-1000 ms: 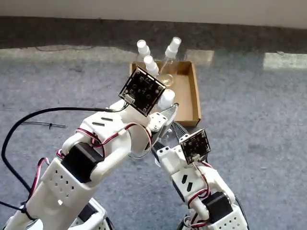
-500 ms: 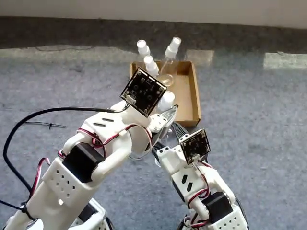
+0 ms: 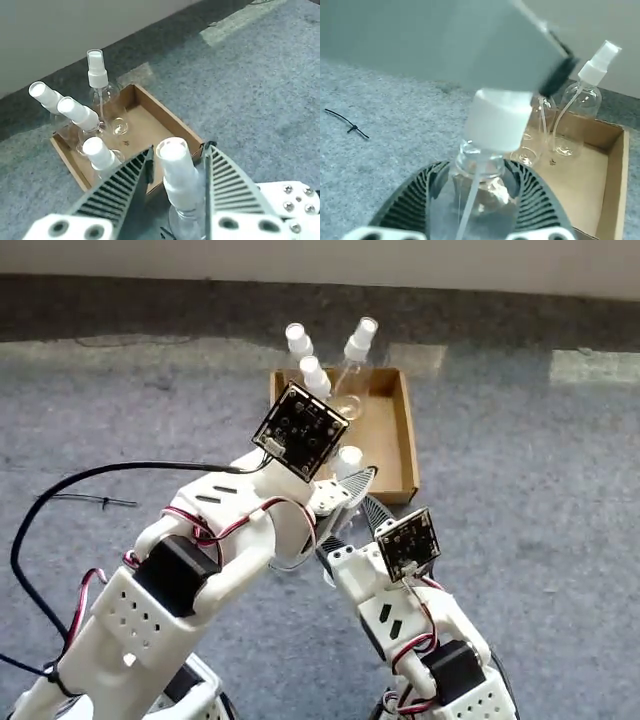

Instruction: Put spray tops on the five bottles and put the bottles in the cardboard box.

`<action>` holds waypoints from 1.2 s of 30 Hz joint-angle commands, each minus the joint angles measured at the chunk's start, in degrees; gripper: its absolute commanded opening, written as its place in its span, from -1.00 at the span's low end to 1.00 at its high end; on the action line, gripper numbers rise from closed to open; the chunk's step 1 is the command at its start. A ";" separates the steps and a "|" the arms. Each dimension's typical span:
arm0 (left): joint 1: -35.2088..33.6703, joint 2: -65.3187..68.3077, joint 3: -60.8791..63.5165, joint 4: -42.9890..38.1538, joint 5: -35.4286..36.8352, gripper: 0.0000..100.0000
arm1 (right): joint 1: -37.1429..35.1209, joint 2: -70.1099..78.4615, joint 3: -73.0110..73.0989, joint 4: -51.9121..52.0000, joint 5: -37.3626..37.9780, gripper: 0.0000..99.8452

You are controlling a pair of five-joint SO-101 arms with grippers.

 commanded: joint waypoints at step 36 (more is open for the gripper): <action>-4.70 -8.57 5.05 2.02 -4.92 -0.68 | 2.68 -0.48 -2.77 -1.36 -0.09 -0.99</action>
